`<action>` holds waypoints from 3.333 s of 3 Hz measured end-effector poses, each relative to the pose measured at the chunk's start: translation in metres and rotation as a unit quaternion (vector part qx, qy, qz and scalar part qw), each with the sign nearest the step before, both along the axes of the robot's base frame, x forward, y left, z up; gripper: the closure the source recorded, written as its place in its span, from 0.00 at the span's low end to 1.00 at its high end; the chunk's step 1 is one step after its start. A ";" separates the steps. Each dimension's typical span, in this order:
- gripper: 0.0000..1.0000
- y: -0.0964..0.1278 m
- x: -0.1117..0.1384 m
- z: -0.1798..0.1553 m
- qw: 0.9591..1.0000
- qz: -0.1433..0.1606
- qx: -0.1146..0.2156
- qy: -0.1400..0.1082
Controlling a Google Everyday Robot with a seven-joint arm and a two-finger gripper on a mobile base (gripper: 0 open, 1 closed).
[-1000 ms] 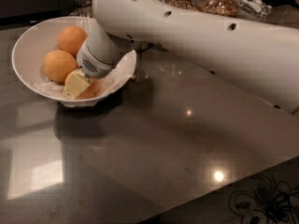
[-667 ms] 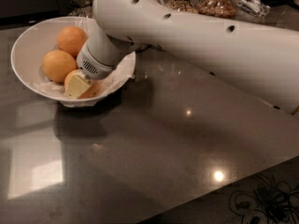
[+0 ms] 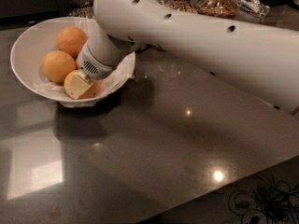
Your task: Pick orange from white bowl
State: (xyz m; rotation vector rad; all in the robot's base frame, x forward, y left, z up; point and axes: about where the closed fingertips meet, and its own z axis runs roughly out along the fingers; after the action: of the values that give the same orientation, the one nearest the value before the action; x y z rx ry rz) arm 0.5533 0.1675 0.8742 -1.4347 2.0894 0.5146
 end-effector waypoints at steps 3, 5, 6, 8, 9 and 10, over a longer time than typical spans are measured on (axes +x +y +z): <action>1.00 0.000 -0.002 0.005 1.000 0.006 0.004 -0.004; 1.00 -0.019 0.002 0.055 0.998 0.018 0.035 -0.045; 1.00 -0.036 0.010 0.072 0.997 0.013 0.052 -0.059; 1.00 -0.084 0.031 0.077 0.994 -0.027 0.072 -0.074; 1.00 -0.085 0.031 0.077 0.994 -0.027 0.072 -0.075; 0.81 -0.085 0.031 0.077 0.994 -0.027 0.072 -0.075</action>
Offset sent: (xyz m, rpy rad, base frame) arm 0.0000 0.0000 0.0000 0.0000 0.0000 0.0000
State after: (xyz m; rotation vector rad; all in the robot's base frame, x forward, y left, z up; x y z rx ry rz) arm 0.5841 0.0827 0.9513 -1.2907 1.9277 0.5086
